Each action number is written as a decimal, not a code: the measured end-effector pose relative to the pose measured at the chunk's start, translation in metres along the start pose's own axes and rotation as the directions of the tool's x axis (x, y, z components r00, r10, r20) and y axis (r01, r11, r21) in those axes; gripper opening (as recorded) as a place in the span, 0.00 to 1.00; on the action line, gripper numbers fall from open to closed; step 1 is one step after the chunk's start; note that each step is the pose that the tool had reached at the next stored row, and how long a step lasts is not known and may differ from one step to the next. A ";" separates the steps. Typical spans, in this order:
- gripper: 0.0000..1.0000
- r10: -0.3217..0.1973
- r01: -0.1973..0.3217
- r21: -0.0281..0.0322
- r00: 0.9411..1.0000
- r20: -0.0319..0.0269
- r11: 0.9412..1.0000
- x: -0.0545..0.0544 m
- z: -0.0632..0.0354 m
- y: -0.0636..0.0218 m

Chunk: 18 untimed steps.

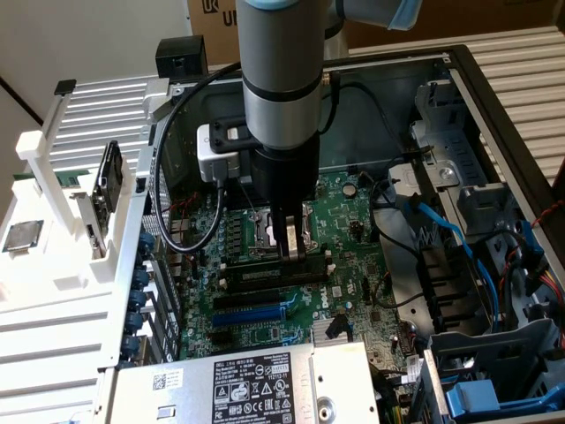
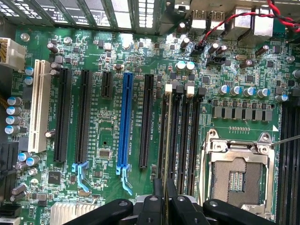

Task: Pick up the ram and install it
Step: 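Press down the ram until it locks into place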

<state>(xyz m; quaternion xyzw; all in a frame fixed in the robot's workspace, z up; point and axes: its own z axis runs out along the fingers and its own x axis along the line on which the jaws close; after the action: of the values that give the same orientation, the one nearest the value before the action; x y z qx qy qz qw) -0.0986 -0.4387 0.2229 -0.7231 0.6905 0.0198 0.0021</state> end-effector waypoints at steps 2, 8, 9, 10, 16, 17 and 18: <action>0.14 0.000 0.000 0.000 1.000 0.000 1.000 0.000 0.0000 0.0000; 0.14 0.000 0.000 0.000 1.000 0.000 1.000 0.000 0.0000 0.0000; 0.14 0.000 0.000 0.000 1.000 0.000 1.000 0.000 0.0000 0.0000; 0.14 0.000 0.000 0.000 1.000 0.000 1.000 0.000 0.0000 0.0000; 0.14 0.000 0.000 0.000 1.000 0.000 1.000 0.000 0.0000 0.0000; 0.14 0.000 0.000 0.000 1.000 0.000 1.000 0.000 0.0000 0.0000; 0.14 0.000 0.000 0.000 1.000 0.000 1.000 0.000 0.0000 0.0000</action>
<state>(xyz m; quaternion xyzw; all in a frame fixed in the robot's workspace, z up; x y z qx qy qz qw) -0.0986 -0.4387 0.2229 -0.7231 0.6905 0.0198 0.0021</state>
